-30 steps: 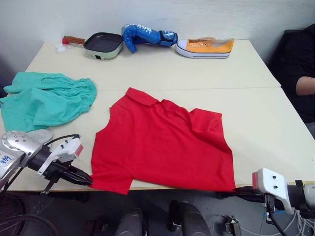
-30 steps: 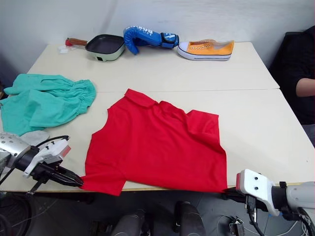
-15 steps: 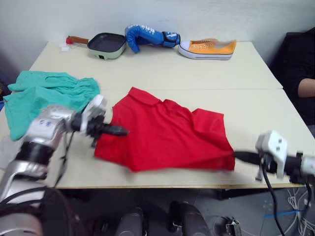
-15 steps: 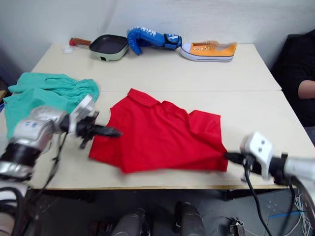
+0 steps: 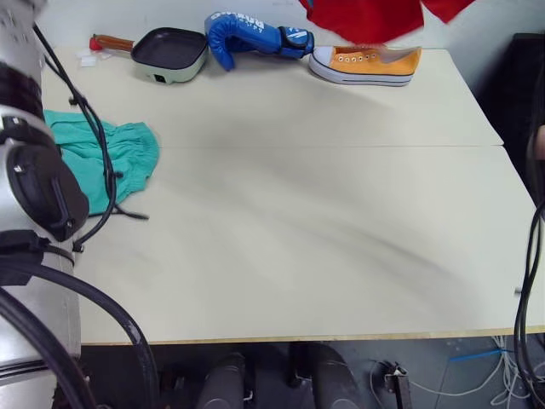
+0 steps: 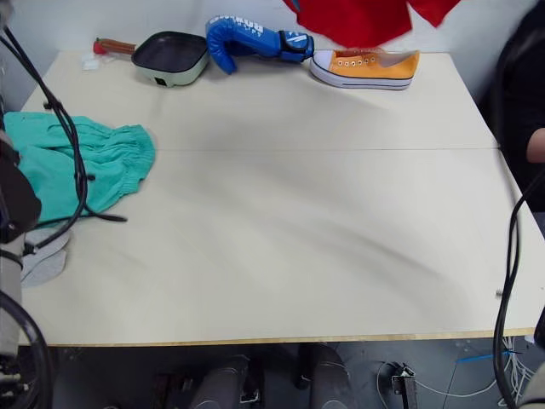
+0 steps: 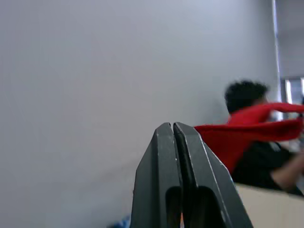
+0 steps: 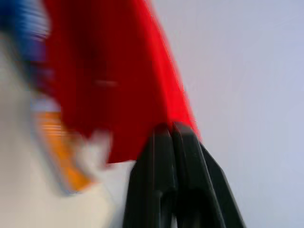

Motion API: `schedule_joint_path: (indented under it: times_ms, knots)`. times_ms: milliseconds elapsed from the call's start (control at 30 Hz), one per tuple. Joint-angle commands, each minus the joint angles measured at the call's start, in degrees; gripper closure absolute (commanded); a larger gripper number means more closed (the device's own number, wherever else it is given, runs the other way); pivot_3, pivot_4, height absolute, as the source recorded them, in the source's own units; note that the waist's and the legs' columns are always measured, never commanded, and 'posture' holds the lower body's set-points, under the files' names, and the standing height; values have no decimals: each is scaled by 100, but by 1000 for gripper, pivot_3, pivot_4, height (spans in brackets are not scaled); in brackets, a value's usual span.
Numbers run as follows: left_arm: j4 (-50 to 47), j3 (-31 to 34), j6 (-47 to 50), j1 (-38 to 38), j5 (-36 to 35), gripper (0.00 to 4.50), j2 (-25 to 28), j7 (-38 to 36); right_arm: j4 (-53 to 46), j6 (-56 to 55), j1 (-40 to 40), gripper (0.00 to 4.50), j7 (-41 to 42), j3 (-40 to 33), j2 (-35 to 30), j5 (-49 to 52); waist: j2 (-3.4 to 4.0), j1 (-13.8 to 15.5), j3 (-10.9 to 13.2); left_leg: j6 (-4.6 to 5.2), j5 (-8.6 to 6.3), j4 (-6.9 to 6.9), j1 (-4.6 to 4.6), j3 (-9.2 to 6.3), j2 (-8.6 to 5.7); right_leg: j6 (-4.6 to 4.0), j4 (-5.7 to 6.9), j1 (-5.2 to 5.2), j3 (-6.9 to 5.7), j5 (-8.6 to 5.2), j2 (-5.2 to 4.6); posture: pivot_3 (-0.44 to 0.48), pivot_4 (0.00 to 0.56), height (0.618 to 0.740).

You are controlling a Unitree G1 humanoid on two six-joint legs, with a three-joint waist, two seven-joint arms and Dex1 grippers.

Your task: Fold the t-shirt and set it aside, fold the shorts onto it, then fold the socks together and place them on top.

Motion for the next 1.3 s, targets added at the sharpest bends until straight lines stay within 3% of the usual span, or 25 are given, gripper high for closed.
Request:
schedule_joint_path:
  times_ms: [33, 200, 267, 333, 433, 633, 1067, 1300]
  knots:
    - [-795, -325, 191, 1003, 284, 4500, 196, -1030, -1592, 757, 1737, 4482, 371, -904, 306, 445, 2, 21, 3, 11, -6, 1, -19, 3, -3, 0, -19, -1, -5, 0, -4, 0, 150, 740]
    - [-2552, -695, -49, 3308, 513, 4500, 84, -1290, -2650, 843, 3924, 4482, 260, -605, 1176, 325, 4, 70, 6, 64, -14, 109, -99, -21, -3, 21, -94, 27, 33, 3, -18, 0, 150, 740]
    - [-3281, -879, -311, 4216, 664, 4500, 136, -1379, -2760, 629, 4506, 4482, 321, -349, 1338, 190, 6, 50, 11, 83, 2, 121, -17, -22, 2, 15, -114, 129, 70, 34, -20, 0, 150, 740]
    - [-3958, -983, -283, 4911, 695, 4500, 281, -1501, -2847, 574, 4876, 4482, 424, -233, 1395, 221, 15, 18, 7, 46, -19, 83, 107, -25, 21, 7, -227, 270, 84, 55, -30, 0, 150, 740]
    - [-4727, -1002, 273, 5486, 542, 4500, 556, -1652, -2918, 560, 5174, 4482, 563, -237, 1407, 342, 12, 0, 5, 45, -32, 81, 134, -30, 51, -7, -245, 291, 107, 78, -32, 0, 150, 740]
    - [-5617, -997, 1155, 6112, 247, 4500, 1041, -1925, -2855, 523, 5361, 4482, 688, -214, 1414, 361, 14, 25, 2, 33, -35, 95, 154, -14, 49, -31, -83, 248, 113, -12, -37, 0, 150, 740]
    - [-6385, -1270, 2210, 6582, -353, 4500, 1946, -2346, -2622, -199, 5944, 4482, 1284, -197, 1364, 508, 14, 24, 2, 4, -51, 93, 183, -10, 67, -47, -76, 256, 129, -51, -16, 0, 150, 740]
    - [-6800, -1863, 2488, 6813, -1188, 4500, 2853, -2350, -2643, -185, 6436, 4482, 1763, -440, 1324, 884, 14, 26, 2, -7, -57, 92, 193, -10, 71, -69, -52, 251, 129, -77, -15, 0, 150, 740]
